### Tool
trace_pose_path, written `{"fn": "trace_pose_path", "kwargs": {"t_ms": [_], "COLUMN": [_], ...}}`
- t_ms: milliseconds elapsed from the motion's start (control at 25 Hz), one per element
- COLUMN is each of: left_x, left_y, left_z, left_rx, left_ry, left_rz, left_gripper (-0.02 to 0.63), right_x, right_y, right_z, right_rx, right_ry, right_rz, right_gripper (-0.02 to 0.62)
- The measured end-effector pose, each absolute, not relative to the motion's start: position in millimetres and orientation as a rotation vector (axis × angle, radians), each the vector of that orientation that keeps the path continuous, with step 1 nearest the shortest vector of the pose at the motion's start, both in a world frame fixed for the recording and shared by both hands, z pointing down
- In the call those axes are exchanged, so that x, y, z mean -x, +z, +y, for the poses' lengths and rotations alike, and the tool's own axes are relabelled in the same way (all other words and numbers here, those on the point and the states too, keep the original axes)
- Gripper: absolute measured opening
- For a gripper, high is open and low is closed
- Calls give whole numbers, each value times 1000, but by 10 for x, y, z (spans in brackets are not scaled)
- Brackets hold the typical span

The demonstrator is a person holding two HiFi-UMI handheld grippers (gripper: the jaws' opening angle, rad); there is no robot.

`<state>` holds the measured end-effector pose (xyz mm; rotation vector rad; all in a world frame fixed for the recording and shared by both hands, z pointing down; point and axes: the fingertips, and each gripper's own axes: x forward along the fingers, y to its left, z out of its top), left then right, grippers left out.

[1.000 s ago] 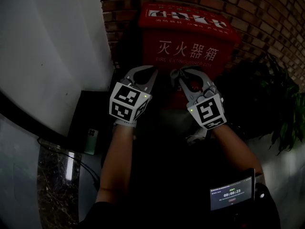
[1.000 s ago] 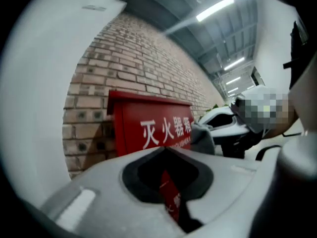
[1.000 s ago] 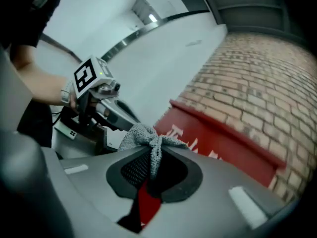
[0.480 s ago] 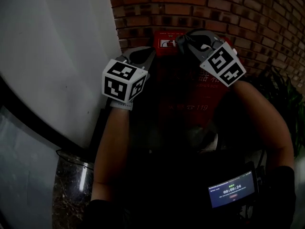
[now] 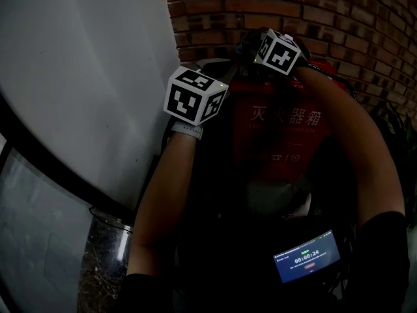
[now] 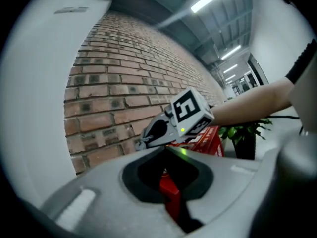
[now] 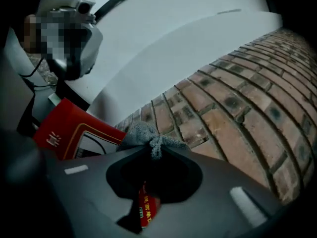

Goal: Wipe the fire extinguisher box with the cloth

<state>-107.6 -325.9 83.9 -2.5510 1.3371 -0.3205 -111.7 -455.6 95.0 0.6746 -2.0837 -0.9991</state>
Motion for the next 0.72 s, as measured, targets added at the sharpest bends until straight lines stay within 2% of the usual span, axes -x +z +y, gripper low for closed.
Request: {"fn": "trace_pose_path", "kwargs": {"t_ms": [320, 720], "left_x": [1301, 1217], "left_y": [1138, 1206], "left_z": [-3418, -3445], "left_rx": [2556, 2563], "left_ry": [-353, -399], "left_rz": [1399, 1403], "left_gripper": [3, 3], "right_x": [1312, 1319], "right_y": [1293, 1395], "right_z": [-4941, -4553], "right_rx": [-590, -401], "right_ry": [-993, -1097], "right_rz": [-2001, -1889], "right_gripper": [34, 29]}}
